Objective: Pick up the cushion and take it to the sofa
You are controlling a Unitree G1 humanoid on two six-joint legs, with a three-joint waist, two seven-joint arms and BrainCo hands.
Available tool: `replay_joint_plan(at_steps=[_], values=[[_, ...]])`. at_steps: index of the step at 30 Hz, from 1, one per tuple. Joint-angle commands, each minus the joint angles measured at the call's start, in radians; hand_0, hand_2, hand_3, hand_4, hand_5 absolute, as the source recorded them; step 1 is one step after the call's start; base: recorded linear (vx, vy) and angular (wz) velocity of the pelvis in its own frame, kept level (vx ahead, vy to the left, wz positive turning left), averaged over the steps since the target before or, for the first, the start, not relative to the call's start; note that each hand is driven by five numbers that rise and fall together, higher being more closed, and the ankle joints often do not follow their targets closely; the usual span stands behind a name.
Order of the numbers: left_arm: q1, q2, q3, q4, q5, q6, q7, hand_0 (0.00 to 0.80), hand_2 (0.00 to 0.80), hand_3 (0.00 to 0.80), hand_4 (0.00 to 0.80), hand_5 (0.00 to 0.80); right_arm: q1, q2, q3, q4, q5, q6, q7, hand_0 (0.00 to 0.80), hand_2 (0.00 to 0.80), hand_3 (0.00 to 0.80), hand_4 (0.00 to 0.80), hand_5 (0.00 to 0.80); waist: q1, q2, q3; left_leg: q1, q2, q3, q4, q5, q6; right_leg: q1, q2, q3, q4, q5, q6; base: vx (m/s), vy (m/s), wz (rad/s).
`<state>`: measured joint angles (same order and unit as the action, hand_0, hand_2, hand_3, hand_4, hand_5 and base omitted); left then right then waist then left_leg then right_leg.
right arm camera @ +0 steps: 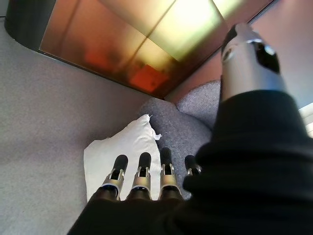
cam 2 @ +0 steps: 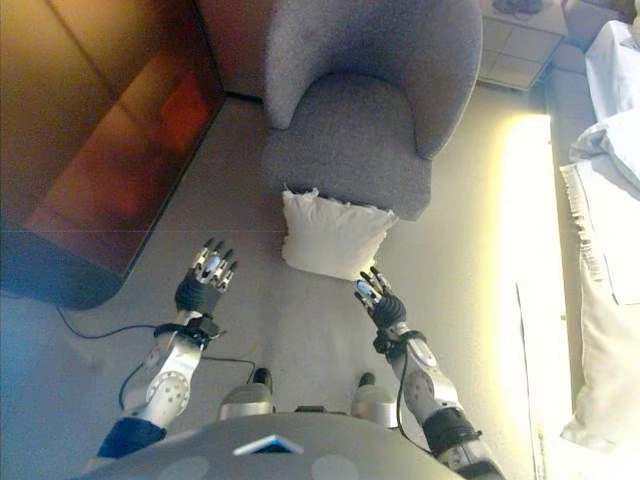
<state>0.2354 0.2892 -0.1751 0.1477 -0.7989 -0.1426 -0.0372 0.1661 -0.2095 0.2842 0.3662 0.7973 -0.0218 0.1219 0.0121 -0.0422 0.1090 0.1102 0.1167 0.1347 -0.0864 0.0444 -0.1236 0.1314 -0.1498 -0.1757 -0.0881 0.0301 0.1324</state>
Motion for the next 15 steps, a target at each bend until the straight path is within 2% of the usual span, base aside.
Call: replay_joint_plan(at_steps=[1,7,10,12,15], values=[[-0.021,0.001,0.008,-0.017,-0.002,-0.065,-0.010,0.000,0.000,0.000,0.000,0.000,-0.014,-0.006,-0.020,-0.070,-0.015,-0.030,0.028,0.000,0.000,0.000,0.000,0.000,-0.010,0.008,-0.007,-0.040,-0.047,0.030,0.045,-0.050,0.054,-0.068,0.002,-0.021,0.046,0.014,0.036,0.014,0.046,-0.01],[-0.039,0.000,0.021,-0.008,-0.014,-0.080,0.023,0.000,0.000,0.000,0.000,0.000,-0.032,-0.007,-0.012,-0.064,-0.019,-0.030,0.034,0.000,0.000,0.000,0.000,0.000,-0.008,-0.006,0.008,-0.050,-0.047,0.047,0.075,-0.062,0.063,-0.079,-0.022,-0.013,0.083,0.004,0.047,0.018,0.079,-0.03],[-0.051,0.006,0.031,-0.010,-0.010,-0.060,0.033,0.000,0.000,0.000,0.000,0.000,-0.037,-0.003,-0.017,-0.067,-0.025,-0.019,0.027,0.000,0.000,0.000,0.000,0.000,-0.005,-0.011,0.006,-0.046,-0.049,0.046,0.081,-0.070,0.073,-0.079,-0.039,-0.011,0.128,-0.018,0.054,0.077,0.116,0.00],[-0.057,0.009,0.033,-0.004,-0.001,-0.060,0.035,0.000,0.000,0.000,0.000,0.000,-0.045,0.006,-0.016,-0.068,-0.029,-0.016,0.031,0.000,0.000,0.000,0.000,0.000,-0.003,-0.016,0.013,-0.068,-0.058,0.038,0.124,-0.086,0.090,-0.105,-0.063,0.006,0.224,-0.024,0.066,0.046,0.117,0.00],[-0.078,0.022,0.032,0.011,0.012,-0.062,0.041,0.000,0.000,0.000,0.000,0.000,-0.053,0.020,-0.004,-0.071,-0.023,-0.026,0.027,0.000,0.000,0.000,0.000,0.000,0.003,-0.019,0.030,-0.123,-0.084,0.023,0.211,-0.121,0.136,-0.185,-0.106,0.049,0.441,0.051,0.067,0.001,0.127,0.08]])
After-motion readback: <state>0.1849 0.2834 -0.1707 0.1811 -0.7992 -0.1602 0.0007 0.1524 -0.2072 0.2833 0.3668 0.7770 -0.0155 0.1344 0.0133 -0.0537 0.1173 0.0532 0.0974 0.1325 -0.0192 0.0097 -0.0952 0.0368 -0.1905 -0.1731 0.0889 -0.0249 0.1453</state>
